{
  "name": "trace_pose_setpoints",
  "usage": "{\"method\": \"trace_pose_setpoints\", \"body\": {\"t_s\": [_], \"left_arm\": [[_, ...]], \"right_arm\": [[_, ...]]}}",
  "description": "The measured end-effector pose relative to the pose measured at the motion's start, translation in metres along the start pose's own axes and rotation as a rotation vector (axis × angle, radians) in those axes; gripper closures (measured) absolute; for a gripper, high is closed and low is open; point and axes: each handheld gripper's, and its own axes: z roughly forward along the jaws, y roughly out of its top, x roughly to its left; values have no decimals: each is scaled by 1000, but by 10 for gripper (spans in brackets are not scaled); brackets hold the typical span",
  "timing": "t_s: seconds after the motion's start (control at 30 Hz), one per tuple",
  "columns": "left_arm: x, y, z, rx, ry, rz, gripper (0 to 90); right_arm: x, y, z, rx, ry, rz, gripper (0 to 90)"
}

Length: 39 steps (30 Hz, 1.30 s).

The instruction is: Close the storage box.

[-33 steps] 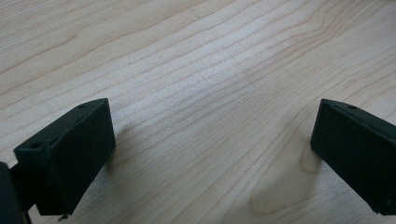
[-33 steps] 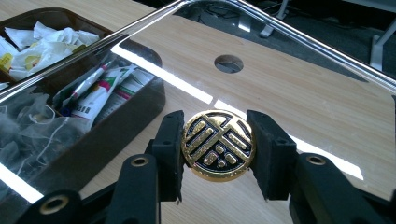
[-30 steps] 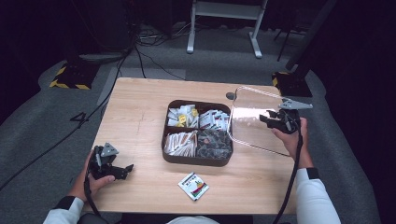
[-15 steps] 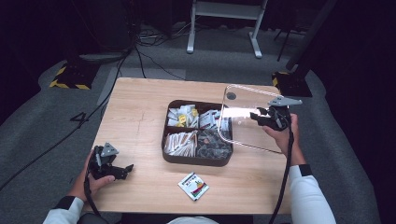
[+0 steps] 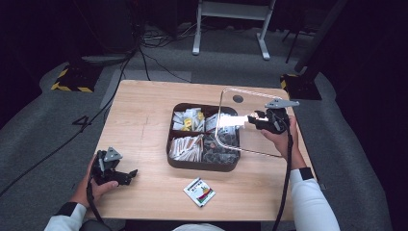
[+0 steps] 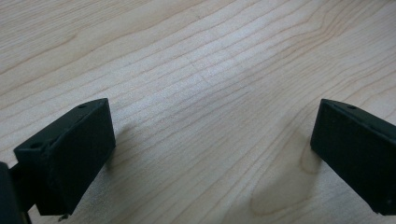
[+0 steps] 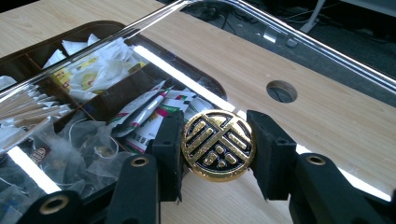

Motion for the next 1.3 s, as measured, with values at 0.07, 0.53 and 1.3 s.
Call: {"method": "trace_pose_setpoints", "body": {"t_s": [0.07,0.53,1.3], "left_arm": [[0,0,0,0,0,0,1],[0,0,0,0,0,0,1],[0,0,0,-1,1,-1,2]], "right_arm": [[3,1,3,3,5,-3,594],[23,10,20,18,37,-21,594],[60,21,59,62,86,-41,594]]}}
